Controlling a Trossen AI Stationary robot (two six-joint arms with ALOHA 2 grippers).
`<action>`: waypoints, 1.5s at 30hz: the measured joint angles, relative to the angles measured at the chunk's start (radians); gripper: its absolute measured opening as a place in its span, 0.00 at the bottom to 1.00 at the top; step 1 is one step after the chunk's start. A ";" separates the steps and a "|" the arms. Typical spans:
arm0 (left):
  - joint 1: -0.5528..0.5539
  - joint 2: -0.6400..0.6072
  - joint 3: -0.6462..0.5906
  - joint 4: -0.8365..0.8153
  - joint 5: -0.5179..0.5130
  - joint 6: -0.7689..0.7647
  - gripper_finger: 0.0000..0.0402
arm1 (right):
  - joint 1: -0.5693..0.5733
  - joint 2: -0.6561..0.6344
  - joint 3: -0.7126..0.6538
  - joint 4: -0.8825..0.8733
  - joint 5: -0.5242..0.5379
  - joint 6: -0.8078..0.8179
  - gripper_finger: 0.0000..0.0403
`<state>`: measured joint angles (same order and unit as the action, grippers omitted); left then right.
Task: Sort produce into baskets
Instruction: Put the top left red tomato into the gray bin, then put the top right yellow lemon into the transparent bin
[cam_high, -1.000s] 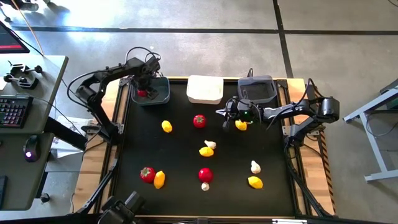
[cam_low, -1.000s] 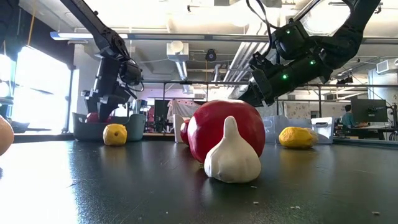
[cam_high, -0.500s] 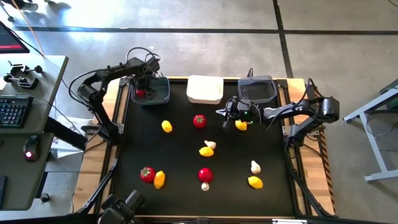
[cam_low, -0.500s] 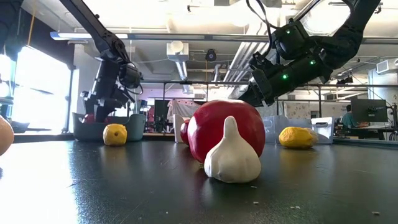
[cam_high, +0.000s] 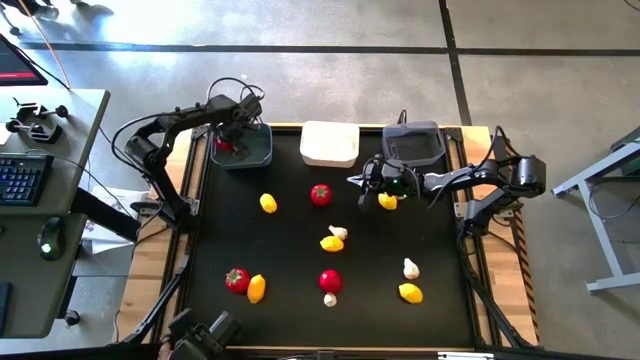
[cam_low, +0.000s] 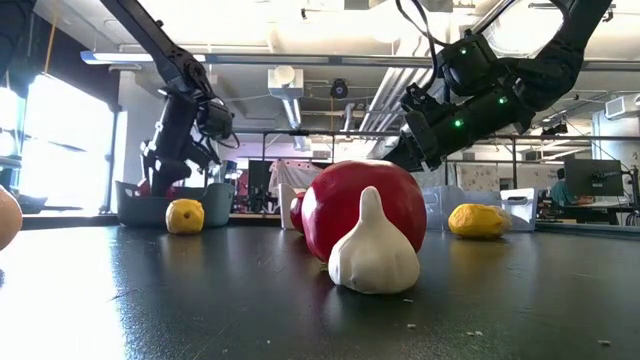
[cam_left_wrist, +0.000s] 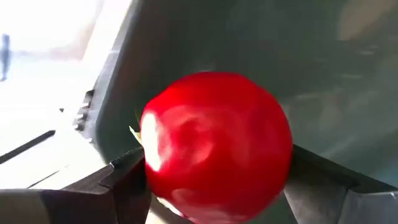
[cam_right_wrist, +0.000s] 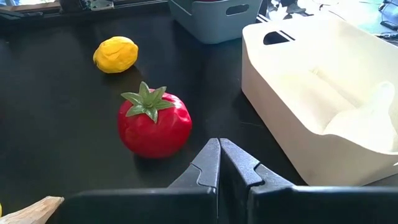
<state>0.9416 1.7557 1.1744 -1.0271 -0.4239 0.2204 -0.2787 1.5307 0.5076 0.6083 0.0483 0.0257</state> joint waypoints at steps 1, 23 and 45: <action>-0.007 0.000 0.000 -0.003 0.014 0.003 0.72 | 0.000 0.000 0.000 0.000 0.000 0.000 0.00; -0.041 0.000 0.000 -0.014 0.115 0.088 0.64 | 0.000 0.000 0.000 0.000 0.000 0.001 0.00; -0.041 -0.002 0.000 0.005 -0.063 0.047 0.84 | 0.000 0.000 0.000 0.001 0.000 0.001 0.00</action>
<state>0.9001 1.7538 1.1744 -1.0225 -0.4865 0.2678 -0.2789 1.5307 0.5077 0.6094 0.0486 0.0265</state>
